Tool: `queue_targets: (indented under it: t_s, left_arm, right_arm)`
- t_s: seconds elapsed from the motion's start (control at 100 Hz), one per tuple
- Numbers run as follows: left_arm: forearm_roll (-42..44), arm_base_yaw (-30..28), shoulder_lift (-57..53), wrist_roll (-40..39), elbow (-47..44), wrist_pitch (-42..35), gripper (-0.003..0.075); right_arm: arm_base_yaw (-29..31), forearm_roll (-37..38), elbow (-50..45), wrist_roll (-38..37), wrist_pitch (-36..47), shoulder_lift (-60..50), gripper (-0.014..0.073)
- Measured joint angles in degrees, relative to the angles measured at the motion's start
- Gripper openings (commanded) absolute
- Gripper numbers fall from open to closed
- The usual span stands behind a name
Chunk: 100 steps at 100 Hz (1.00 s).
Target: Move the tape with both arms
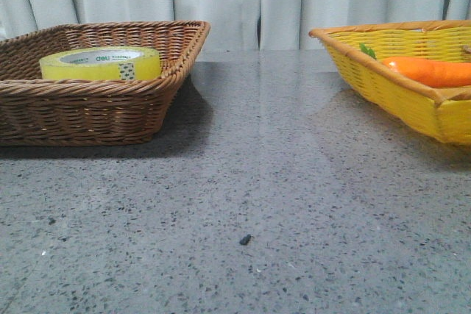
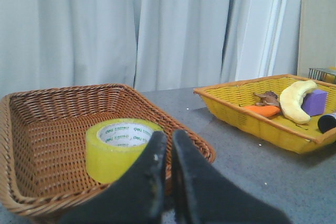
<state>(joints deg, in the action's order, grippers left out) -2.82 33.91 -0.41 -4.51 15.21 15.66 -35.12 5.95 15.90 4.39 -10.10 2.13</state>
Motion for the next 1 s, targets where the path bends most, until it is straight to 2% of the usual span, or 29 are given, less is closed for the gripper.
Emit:
queue_targets:
  t_s: [0.63,0.76,0.96,1.0]
  left_arm:
    - [-0.4,-0.3,0.0,0.0,-2.7,-0.7,-0.0021]
    - [2.8,-3.9,0.0,0.0,-6.8,-2.5,-0.0021]
    - [3.4,-15.3,0.0,0.0,-15.1,-11.8,-0.0021]
    - [3.4,-17.5,0.0,0.0,-15.4,-11.2,-0.0021]
  right_arm:
    - [0.0,0.0,0.0,0.0,0.1,-0.1,-0.0074]
    - [0.0,0.0,0.0,0.0,0.1,-0.1,-0.0074]
    - [0.0,0.0,0.0,0.0,0.1,-0.1,-0.0074]
    - [0.0,0.0,0.0,0.0,0.2,-0.1,-0.0074]
